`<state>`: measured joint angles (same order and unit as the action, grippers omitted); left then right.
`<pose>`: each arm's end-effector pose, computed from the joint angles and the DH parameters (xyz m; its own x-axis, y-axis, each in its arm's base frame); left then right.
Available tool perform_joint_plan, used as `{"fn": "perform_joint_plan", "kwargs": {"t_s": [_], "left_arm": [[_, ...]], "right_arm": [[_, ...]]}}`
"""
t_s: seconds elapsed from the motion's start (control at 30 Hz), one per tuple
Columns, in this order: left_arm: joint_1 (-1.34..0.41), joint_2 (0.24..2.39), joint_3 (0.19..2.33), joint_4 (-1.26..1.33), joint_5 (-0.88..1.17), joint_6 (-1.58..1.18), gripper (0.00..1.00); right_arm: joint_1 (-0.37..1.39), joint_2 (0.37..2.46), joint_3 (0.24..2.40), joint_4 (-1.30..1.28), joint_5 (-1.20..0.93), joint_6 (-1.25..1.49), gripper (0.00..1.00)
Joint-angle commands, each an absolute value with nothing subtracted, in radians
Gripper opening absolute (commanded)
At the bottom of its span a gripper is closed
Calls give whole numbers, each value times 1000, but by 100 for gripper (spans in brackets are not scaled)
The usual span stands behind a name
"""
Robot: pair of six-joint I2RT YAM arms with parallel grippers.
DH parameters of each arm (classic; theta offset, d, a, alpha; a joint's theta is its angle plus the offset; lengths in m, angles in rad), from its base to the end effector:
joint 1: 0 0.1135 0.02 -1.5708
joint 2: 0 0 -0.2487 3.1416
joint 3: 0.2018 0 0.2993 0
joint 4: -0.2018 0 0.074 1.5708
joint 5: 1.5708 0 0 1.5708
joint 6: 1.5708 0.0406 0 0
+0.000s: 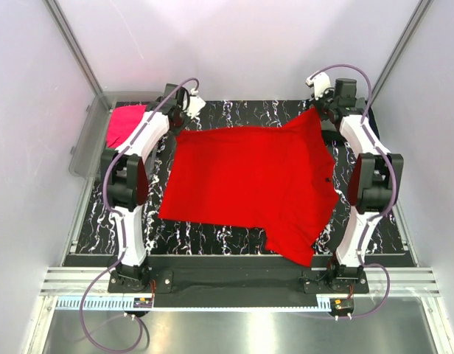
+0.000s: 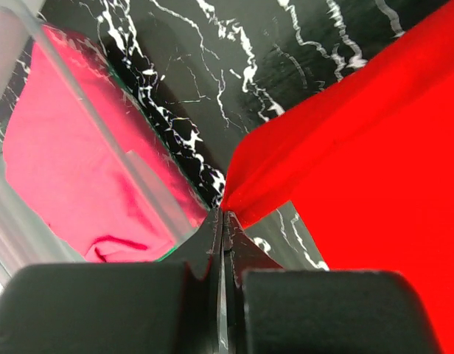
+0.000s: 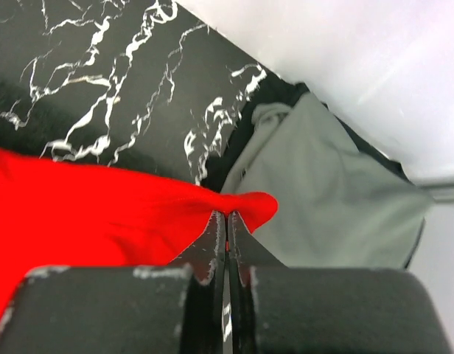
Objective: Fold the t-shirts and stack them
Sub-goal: Flatten the tshirt out
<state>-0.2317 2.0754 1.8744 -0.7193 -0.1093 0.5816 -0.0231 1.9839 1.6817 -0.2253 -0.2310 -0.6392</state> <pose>0.4962 -0.1125 0.2404 -0.5571 0.6925 -0.4583 0.5625 0.7207 0.4052 0.5158 -0.0026 0.2541 -0.2993 -0.5739 -0.7622 -0.4409 0.7917 -0.4230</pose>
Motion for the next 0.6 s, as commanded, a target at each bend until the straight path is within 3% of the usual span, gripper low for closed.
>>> {"fn": "perform_joint_plan", "kwargs": {"t_s": [0.0, 0.57], "left_arm": [[-219, 2086, 1942, -637, -187, 627, 0], [-173, 2160, 2031, -591, -227, 627, 0]], "right_arm": [[-5, 2043, 1801, -152, -233, -653, 0], [91, 2284, 2092, -181, -153, -595, 0]]}}
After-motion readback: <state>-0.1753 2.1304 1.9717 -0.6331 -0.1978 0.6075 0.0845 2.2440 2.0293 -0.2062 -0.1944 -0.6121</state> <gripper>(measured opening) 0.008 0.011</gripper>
